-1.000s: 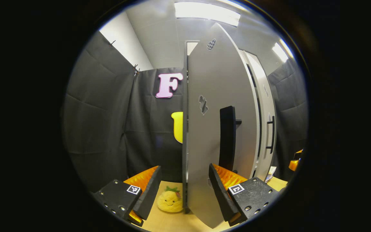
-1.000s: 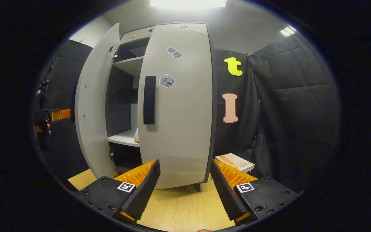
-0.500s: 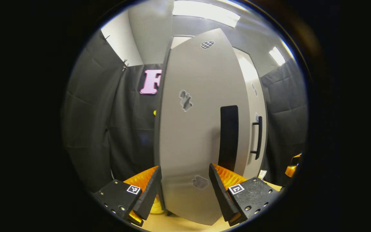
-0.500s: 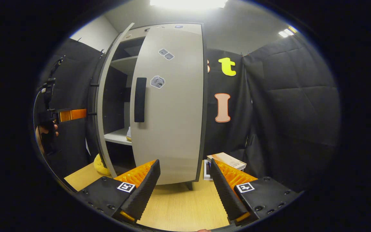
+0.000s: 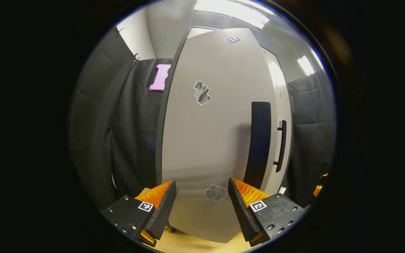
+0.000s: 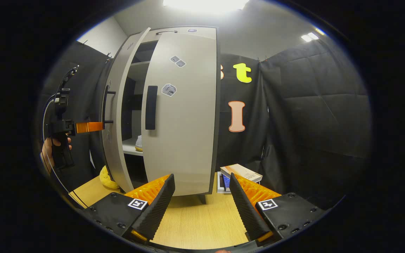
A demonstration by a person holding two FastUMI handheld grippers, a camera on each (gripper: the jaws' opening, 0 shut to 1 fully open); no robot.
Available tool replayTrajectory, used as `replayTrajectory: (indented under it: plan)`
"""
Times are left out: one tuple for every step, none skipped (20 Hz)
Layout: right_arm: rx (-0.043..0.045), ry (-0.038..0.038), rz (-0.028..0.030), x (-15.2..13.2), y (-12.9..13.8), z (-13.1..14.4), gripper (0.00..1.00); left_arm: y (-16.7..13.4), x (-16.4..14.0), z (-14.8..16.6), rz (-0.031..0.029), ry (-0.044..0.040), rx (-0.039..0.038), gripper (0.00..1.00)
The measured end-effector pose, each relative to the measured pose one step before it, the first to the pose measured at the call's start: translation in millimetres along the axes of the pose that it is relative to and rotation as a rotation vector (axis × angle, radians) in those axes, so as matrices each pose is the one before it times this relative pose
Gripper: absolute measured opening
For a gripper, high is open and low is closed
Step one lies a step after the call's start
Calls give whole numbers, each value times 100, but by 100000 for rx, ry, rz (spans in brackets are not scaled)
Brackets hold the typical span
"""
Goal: Grab one shoe with the right hand and put it into the shoe cabinet, grab the other shoe with the left hand and put it into the shoe cabinet; then close the right door with the right hand and the left door with the left hand.
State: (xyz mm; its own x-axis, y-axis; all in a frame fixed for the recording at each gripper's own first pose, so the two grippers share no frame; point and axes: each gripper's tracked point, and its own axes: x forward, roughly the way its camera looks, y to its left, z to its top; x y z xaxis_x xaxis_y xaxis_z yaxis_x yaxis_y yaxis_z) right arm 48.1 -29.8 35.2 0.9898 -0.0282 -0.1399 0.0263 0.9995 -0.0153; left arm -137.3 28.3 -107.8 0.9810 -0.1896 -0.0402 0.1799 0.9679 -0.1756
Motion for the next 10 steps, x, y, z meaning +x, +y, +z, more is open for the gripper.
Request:
replayTrajectory:
  plan:
    - [-13,-392,204,-2,-133,193,98,63,-228,38,599,-137,-71,80]
    - [156,-380,232,-6,-100,157,98,67,-200,164,713,-132,-98,80]
    - [548,-85,297,-44,-223,127,98,158,-162,60,708,103,140,80]
    - [941,-1309,246,-106,-236,263,98,195,-272,108,917,-369,948,80]
    - [1101,-719,-94,-134,-356,212,98,455,-370,-6,1264,107,1395,80]
    - [1087,-399,360,-77,-236,176,98,250,-719,41,1047,178,1420,80]
    - [536,-708,1349,-216,-142,347,98,180,-969,156,1056,-135,1216,80]
    - [-409,-1365,1269,-38,-94,565,98,146,-945,380,1132,-731,1208,80]
    - [-899,-787,702,-123,-317,411,98,227,-1297,480,1662,-641,1366,80]
    - [-446,-404,1312,-14,-332,278,97,198,-1206,425,1552,-549,1548,80]
